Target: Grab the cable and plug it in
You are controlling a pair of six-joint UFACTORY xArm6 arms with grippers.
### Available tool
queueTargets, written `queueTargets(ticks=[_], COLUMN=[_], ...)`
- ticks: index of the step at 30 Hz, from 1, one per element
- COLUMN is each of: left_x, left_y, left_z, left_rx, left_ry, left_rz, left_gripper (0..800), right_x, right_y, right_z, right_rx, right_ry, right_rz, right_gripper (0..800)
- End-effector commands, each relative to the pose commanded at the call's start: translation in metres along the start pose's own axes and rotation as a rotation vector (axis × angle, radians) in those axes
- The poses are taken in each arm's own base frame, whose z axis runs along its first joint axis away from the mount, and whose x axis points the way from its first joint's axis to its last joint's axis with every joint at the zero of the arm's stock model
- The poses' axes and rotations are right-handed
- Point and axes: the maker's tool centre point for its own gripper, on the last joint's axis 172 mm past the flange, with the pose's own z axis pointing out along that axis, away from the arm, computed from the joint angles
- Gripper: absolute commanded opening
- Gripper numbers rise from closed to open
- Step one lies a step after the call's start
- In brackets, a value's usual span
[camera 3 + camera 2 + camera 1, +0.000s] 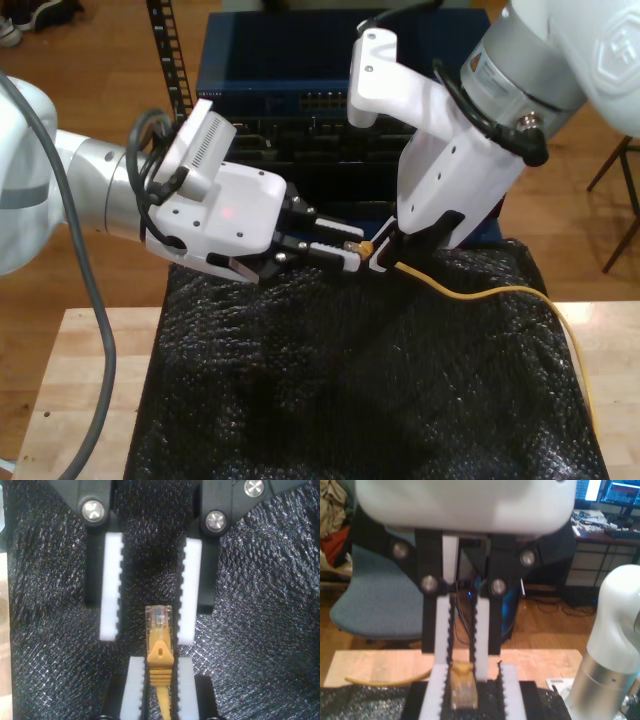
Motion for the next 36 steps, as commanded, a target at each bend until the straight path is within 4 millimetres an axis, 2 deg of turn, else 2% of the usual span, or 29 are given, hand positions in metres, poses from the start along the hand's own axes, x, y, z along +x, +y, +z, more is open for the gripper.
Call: queueTargets(ticks=[19, 20, 22, 26, 29, 36], left_x=[-0.0080, -0.0080, -0.0070, -0.0072, -0.0077, -0.0077], left_y=[0.0023, 0.0023, 0.0020, 0.0014, 0.0012, 0.0012], left_z=[0.0022, 0.0022, 0.0016, 0.0010, 0.0010, 0.0010], left_rx=[-0.002, -0.002, -0.001, 0.002, 0.001, 0.001], left_ry=[0.007, 0.007, 0.009, 0.009, 0.009, 0.009], left_rz=[-0.008, -0.009, -0.008, -0.008, -0.010, -0.010], left_gripper=[191, 207, 303, 326, 393, 401], right_x=[0.0027, 0.0027, 0.0023, 0.0027, 0.0025, 0.0030], right_y=[0.0010, 0.0010, 0.0008, 0.0010, 0.0012, 0.0014], right_z=[-0.0042, -0.0042, -0.0036, -0.0042, -0.0036, -0.0043], right_rx=[-0.008, -0.008, -0.007, -0.008, -0.007, -0.008], right_ry=[0.005, 0.005, 0.005, 0.005, 0.005, 0.005], right_rz=[-0.004, -0.004, -0.003, -0.004, -0.003, -0.004], right_gripper=[7, 7, 7, 7, 7, 7])
